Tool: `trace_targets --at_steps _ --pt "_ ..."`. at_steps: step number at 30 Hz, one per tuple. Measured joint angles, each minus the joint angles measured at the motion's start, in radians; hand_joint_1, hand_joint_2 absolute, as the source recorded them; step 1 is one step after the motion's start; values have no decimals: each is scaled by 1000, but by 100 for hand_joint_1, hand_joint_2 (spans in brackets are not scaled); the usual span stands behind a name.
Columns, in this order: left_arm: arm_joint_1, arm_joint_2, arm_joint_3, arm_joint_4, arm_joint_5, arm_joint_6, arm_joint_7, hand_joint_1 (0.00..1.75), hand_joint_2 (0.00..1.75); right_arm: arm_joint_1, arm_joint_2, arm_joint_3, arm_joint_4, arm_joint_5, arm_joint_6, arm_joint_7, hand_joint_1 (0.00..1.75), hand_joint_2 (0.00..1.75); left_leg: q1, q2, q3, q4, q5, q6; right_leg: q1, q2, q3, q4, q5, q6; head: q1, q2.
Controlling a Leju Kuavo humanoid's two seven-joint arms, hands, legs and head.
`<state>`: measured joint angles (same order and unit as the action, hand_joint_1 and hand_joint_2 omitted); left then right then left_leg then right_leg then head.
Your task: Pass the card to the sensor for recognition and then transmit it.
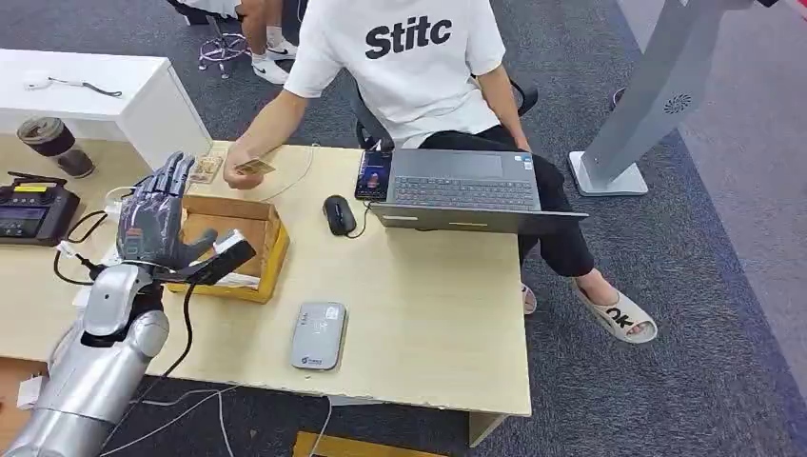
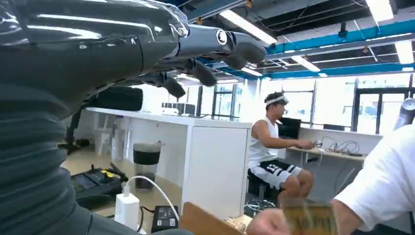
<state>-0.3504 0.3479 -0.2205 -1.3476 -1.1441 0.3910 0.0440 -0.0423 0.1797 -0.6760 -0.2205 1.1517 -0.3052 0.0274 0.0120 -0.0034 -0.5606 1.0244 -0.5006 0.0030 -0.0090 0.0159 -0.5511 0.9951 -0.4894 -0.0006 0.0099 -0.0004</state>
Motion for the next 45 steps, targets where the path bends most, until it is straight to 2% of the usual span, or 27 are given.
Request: trace_targets --at_steps 4,8,12,17,22,31,36,39,45 --pt "118 5 2 -122 33 -47 -24 0 175 5 0 -6 0 -2 -3 17 0 175 0 2 0 0 -1 0 0 1 0 0 0 0 0 0" --pt "241 8 2 -247 105 -137 -23 0 175 9 1 -7 0 15 -15 22 0 175 0 1 -1 0 -1 1 0 1 -1 -1 0 0 0 0" --pt "347 24 2 -355 132 -189 -9 0 175 14 5 -7 0 41 -21 32 0 175 0 1 -1 0 -1 0 0 0 -1 -1 -1 1 0 0" --pt "444 82 8 -463 189 -272 9 0 175 17 9 -7 0 57 -21 59 0 175 0 1 -1 0 -1 0 0 0 -1 0 -1 0 -1 0" --pt "491 121 28 -521 201 -287 11 0 175 19 11 -7 0 57 -21 64 0 175 0 0 -1 0 -1 0 0 -1 -1 0 -1 0 0 0" --pt "513 155 62 -557 174 -305 36 0 175 20 11 -7 0 68 -20 72 0 175 0 0 -1 0 -1 0 0 -1 0 0 -1 0 0 0" --pt "509 160 80 -548 18 -262 67 0 175 20 11 -7 0 94 -14 72 0 175 0 0 -1 0 -1 0 0 -1 0 0 -1 0 0 0" --pt "497 156 82 -505 -2 -261 71 0 175 18 13 -6 0 110 -10 72 0 175 0 0 -1 0 -1 0 0 -2 0 0 -1 0 0 0" --pt "487 137 92 -403 -6 -238 41 0 175 17 13 -4 0 130 0 82 0 175 0 0 -1 0 -1 0 0 -1 0 0 -1 0 0 0"
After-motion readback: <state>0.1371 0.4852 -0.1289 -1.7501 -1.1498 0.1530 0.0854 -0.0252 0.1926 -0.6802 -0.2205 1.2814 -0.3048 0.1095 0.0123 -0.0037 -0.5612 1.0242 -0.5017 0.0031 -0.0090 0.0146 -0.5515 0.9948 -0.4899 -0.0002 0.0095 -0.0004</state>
